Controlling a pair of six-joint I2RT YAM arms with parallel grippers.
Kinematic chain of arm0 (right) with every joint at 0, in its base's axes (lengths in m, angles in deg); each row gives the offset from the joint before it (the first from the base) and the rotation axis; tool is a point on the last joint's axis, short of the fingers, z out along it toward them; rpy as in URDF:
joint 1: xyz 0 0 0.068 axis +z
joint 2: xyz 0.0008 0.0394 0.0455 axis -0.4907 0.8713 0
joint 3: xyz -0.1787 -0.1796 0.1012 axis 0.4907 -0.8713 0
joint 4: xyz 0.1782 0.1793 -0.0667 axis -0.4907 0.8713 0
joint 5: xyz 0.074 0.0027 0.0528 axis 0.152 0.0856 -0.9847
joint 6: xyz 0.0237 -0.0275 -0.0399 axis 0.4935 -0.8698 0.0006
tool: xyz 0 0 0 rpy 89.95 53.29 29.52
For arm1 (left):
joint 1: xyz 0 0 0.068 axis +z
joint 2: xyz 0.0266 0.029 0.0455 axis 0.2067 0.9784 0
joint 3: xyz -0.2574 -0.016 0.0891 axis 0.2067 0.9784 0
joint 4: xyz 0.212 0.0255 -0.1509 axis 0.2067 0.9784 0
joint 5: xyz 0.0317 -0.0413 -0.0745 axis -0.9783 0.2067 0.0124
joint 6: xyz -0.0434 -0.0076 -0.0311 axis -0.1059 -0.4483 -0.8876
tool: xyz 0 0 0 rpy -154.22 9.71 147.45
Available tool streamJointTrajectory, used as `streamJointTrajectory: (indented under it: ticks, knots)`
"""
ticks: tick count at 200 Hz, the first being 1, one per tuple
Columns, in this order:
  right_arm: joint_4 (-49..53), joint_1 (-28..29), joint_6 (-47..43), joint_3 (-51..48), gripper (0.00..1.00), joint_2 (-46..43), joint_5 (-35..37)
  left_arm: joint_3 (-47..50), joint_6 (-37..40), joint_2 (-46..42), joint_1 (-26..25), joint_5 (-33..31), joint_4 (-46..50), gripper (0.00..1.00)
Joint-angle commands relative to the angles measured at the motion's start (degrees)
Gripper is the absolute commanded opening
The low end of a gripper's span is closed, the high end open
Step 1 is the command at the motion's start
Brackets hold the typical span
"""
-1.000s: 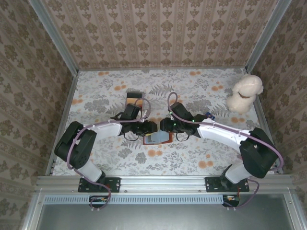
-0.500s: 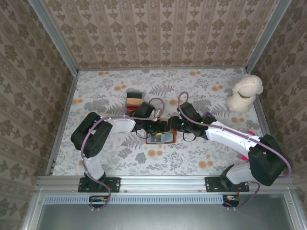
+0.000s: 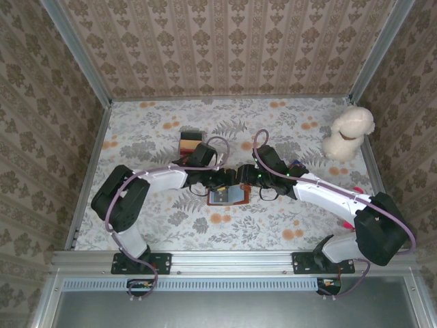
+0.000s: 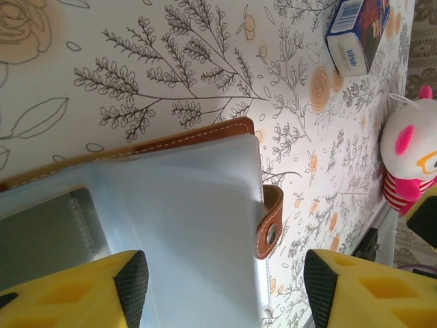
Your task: Take the credit cards out of the card holder
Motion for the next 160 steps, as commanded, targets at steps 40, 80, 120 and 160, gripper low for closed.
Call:
streamJointTrajectory:
  ticks: [40,80,120,160]
  knots:
    - [1.9,1.7,-1.2,3.0,0.37,3.4,-1.8,4.5,0.7,-6.0,3.0,0.2,-1.0,0.53]
    - [2.0,2.6,0.2,3.3,0.32,4.4,-0.1,5.1,-1.0,-4.7,2.9,2.7,-4.6,0.35]
    - [6.5,2.2,0.5,3.9,0.30,1.5,4.8,4.2,0.0,-3.7,1.4,2.7,-4.1,0.24]
    - [7.7,1.4,1.5,4.3,0.23,2.5,2.9,2.3,-0.5,-0.1,-0.9,2.5,-4.1,0.12]
